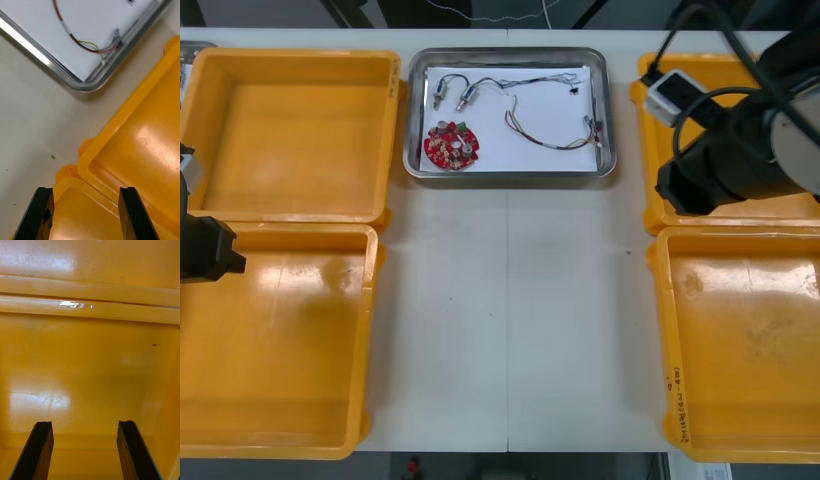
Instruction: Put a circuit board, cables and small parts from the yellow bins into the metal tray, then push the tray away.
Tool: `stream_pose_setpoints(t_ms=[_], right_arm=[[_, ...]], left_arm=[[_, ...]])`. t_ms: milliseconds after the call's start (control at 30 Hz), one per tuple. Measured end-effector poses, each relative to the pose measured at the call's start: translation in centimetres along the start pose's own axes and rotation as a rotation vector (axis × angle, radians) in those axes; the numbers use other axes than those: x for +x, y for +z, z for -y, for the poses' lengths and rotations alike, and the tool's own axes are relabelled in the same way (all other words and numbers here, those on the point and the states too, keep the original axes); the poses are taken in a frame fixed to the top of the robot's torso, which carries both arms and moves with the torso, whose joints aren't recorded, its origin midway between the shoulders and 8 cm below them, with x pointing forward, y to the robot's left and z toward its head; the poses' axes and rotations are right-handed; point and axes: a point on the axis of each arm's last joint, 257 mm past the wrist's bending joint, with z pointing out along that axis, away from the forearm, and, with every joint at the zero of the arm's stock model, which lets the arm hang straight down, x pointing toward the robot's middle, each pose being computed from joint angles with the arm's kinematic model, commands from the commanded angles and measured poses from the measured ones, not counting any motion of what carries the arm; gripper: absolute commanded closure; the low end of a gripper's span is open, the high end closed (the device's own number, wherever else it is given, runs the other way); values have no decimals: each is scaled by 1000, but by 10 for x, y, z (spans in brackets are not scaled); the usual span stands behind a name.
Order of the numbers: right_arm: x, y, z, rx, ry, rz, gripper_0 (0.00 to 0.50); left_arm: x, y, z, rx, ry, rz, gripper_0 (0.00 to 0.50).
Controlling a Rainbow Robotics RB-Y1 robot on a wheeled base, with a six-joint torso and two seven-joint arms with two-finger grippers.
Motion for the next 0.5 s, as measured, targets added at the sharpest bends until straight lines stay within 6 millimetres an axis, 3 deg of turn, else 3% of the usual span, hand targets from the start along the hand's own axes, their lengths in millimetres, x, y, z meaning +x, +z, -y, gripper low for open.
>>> stream_pose_setpoints(t_ms=[100, 300, 500], right_arm=[[21, -2, 16, 3, 155, -12, 0], [70, -8, 52, 54, 272, -57, 0], [106, -16, 70, 37, 381, -71, 0]], left_arm=[[0, 0, 0, 0, 0, 0, 0], [0, 0, 0, 0, 0, 0, 0], [0, 0, 0, 0, 0, 0, 0]])
